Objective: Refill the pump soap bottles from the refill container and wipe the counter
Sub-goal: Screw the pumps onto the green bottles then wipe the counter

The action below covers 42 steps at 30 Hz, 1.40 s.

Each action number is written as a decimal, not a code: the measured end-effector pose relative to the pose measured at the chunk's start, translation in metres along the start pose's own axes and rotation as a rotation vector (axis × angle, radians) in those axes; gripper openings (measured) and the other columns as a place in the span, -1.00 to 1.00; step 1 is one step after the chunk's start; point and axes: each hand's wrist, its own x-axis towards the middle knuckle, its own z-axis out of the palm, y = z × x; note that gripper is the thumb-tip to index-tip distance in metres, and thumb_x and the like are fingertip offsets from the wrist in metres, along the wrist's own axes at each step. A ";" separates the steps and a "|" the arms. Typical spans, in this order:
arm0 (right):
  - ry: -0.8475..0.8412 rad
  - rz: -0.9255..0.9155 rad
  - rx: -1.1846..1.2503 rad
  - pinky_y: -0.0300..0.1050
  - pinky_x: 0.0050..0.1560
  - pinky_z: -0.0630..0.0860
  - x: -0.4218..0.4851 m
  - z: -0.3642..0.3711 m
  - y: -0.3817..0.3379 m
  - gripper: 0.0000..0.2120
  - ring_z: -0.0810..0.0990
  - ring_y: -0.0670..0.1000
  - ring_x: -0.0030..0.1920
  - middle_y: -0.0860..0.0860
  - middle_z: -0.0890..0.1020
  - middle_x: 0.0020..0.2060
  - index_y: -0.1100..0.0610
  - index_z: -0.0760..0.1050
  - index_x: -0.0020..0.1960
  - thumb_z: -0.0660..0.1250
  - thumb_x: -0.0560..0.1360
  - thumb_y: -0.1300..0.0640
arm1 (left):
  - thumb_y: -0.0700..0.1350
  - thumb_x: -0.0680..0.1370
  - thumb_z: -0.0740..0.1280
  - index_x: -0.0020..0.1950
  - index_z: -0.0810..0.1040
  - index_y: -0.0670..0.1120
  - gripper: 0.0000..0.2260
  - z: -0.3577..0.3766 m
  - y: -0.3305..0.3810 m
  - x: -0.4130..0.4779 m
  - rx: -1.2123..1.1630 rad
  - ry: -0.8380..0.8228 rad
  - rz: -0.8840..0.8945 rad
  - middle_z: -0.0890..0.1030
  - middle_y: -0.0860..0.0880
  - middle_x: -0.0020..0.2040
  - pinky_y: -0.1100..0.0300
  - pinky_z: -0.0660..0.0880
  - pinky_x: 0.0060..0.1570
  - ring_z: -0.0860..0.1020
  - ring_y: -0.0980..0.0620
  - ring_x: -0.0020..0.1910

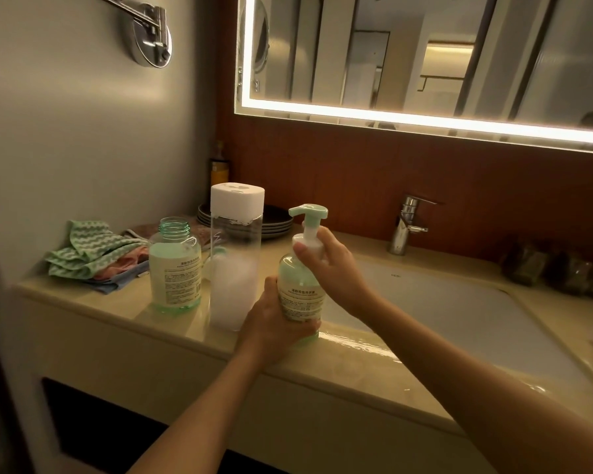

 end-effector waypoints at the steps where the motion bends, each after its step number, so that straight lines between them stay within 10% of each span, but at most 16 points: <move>1: 0.002 0.001 -0.009 -0.23 -0.11 0.41 0.000 0.000 0.001 -0.78 0.49 -0.17 -0.12 -0.16 0.49 -0.13 0.04 0.37 0.14 0.25 0.53 0.02 | 0.05 0.29 0.53 0.12 0.23 0.01 -0.41 0.000 0.000 0.000 0.004 0.001 0.000 0.50 0.09 0.00 0.04 0.54 -0.03 0.54 0.04 -0.02; 16: 0.235 -0.018 -0.176 0.08 0.29 0.41 -0.006 0.016 0.004 -0.36 0.37 0.04 0.36 0.03 0.34 0.41 0.08 0.13 0.48 0.14 0.51 -0.20 | 0.02 0.29 0.53 0.14 0.22 0.02 -0.40 0.000 -0.001 0.000 -0.028 -0.010 0.014 0.48 0.14 -0.01 0.09 0.55 -0.05 0.52 0.08 -0.03; 20: 0.080 0.017 -0.063 0.01 0.17 0.48 -0.003 0.008 0.000 -0.52 0.52 -0.01 0.16 0.00 0.52 0.19 0.12 0.25 0.41 0.13 0.56 -0.07 | 0.03 0.29 0.53 0.12 0.21 0.03 -0.41 0.000 -0.002 0.000 -0.015 -0.010 0.014 0.48 0.12 0.00 0.08 0.56 -0.04 0.53 0.07 -0.03; 29: 0.281 -0.088 -0.248 -0.16 -0.01 0.49 -0.015 0.011 0.002 -0.61 0.51 -0.11 -0.01 -0.01 0.58 0.08 0.09 0.43 0.24 0.18 0.53 -0.12 | 0.04 0.28 0.54 0.12 0.22 0.05 -0.41 0.000 -0.002 -0.001 -0.030 -0.008 0.013 0.49 0.17 -0.04 0.04 0.55 -0.04 0.54 0.07 -0.04; 34: 0.212 0.035 -0.210 -0.04 -0.07 0.57 0.001 0.003 -0.005 -0.57 0.53 0.01 -0.08 -0.01 0.46 -0.08 0.08 0.25 0.04 0.36 0.41 -0.15 | 0.04 0.28 0.54 0.13 0.22 0.05 -0.40 0.000 -0.003 -0.001 -0.030 -0.009 0.015 0.52 0.09 0.04 0.08 0.55 -0.03 0.54 0.07 0.00; 42: 0.055 0.006 -0.068 -0.06 0.08 0.47 -0.007 0.010 0.001 -0.55 0.50 -0.04 0.09 0.01 0.51 0.15 0.09 0.20 0.39 0.14 0.56 -0.06 | 0.02 0.29 0.53 0.12 0.21 0.03 -0.41 0.001 -0.003 0.000 -0.005 -0.005 0.023 0.50 0.08 0.02 0.09 0.55 -0.04 0.53 0.05 -0.01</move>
